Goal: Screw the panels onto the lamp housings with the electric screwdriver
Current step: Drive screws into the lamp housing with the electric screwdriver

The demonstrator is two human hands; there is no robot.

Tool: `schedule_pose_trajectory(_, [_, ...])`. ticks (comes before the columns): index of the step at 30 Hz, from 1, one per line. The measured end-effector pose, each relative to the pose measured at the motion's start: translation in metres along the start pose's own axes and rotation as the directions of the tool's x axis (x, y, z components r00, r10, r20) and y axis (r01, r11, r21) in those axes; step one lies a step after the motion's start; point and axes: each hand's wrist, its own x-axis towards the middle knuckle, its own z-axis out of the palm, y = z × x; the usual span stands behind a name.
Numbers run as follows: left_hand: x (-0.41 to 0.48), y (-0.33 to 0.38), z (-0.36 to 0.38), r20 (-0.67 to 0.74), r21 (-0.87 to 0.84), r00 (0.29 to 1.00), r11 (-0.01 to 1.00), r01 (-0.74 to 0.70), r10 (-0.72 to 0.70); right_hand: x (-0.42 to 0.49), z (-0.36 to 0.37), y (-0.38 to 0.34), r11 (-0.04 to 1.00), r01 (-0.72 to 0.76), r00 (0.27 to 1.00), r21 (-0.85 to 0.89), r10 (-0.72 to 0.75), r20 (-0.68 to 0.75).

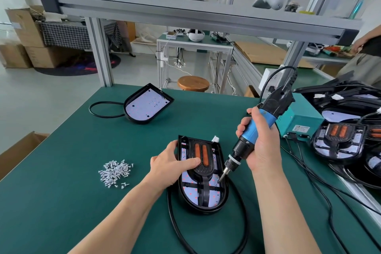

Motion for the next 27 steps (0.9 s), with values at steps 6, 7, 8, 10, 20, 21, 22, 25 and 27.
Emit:
schedule_pose_trajectory(6, [-0.002, 0.001, 0.0, 0.0, 0.017, 1.0, 1.0, -0.006, 0.006, 0.0, -0.001, 0.002, 1.0, -0.001, 0.999, -0.024, 0.002, 0.05])
schedule_pose_trajectory(7, [-0.002, 0.002, 0.0, 0.0, 0.021, 1.0, 1.0, -0.005, 0.005, -0.001, -0.001, 0.002, 1.0, 0.001, 0.998, -0.027, 0.001, 0.063])
schedule_pose_trajectory(8, [-0.003, 0.002, 0.0, -0.002, 0.029, 1.0, 1.0, -0.006, 0.007, -0.001, 0.0, 0.001, 1.0, 0.002, 0.997, -0.03, 0.0, 0.075])
schedule_pose_trajectory(10, [-0.003, 0.002, 0.0, -0.007, 0.034, 1.0, 0.999, -0.006, 0.007, -0.002, 0.002, 0.002, 0.999, 0.002, 0.995, -0.041, 0.002, 0.1])
schedule_pose_trajectory(20, [0.001, 0.001, 0.002, -0.02, 0.039, 1.0, 0.999, 0.005, -0.004, -0.012, 0.019, 0.0, 0.981, 0.108, 0.966, -0.16, -0.066, 0.248])
schedule_pose_trajectory(21, [0.001, 0.001, 0.002, -0.021, 0.04, 1.0, 0.999, 0.007, -0.006, -0.013, 0.019, -0.001, 0.98, 0.115, 0.965, -0.164, -0.071, 0.252])
schedule_pose_trajectory(22, [0.001, 0.001, 0.002, -0.022, 0.042, 1.0, 0.999, 0.008, -0.007, -0.014, 0.018, -0.001, 0.979, 0.117, 0.965, -0.165, -0.072, 0.252])
schedule_pose_trajectory(25, [0.001, 0.001, 0.002, -0.023, 0.05, 1.0, 0.999, 0.009, -0.008, -0.016, 0.017, -0.002, 0.979, 0.111, 0.968, -0.17, -0.068, 0.24])
schedule_pose_trajectory(27, [0.001, 0.001, 0.002, -0.021, 0.052, 1.0, 0.999, 0.011, -0.01, -0.016, 0.018, -0.002, 0.978, 0.112, 0.968, -0.176, -0.068, 0.241])
